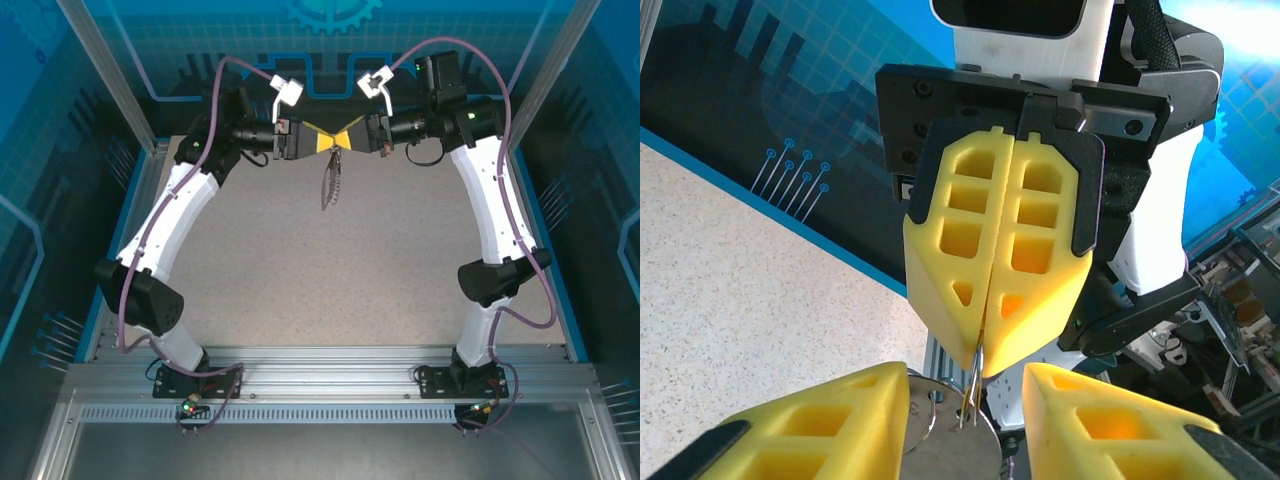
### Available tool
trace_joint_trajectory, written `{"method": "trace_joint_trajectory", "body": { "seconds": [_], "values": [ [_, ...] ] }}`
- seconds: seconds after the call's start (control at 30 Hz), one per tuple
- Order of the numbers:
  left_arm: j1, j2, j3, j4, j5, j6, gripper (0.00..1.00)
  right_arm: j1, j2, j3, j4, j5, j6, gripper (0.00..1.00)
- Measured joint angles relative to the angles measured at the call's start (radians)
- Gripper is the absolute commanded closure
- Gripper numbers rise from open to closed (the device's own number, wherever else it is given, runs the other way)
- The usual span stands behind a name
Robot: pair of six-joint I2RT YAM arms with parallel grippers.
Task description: Put the keys on the keyring
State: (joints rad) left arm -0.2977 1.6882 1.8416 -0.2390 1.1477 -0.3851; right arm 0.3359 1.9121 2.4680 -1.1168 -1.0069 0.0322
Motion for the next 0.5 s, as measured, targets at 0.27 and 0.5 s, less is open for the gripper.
{"method": "trace_joint_trajectory", "body": {
  "seconds": [0.27,0.5],
  "values": [
    [-0.005,0.002,0.003,0.002,0.002,-0.001,0.78,0.000,0.001,0.000,0.003,-0.013,0.001,1.00],
    [-0.010,0.003,0.003,0.011,0.013,-0.010,0.94,-0.001,0.004,0.000,0.011,-0.019,0.005,1.00]
  ]
}}
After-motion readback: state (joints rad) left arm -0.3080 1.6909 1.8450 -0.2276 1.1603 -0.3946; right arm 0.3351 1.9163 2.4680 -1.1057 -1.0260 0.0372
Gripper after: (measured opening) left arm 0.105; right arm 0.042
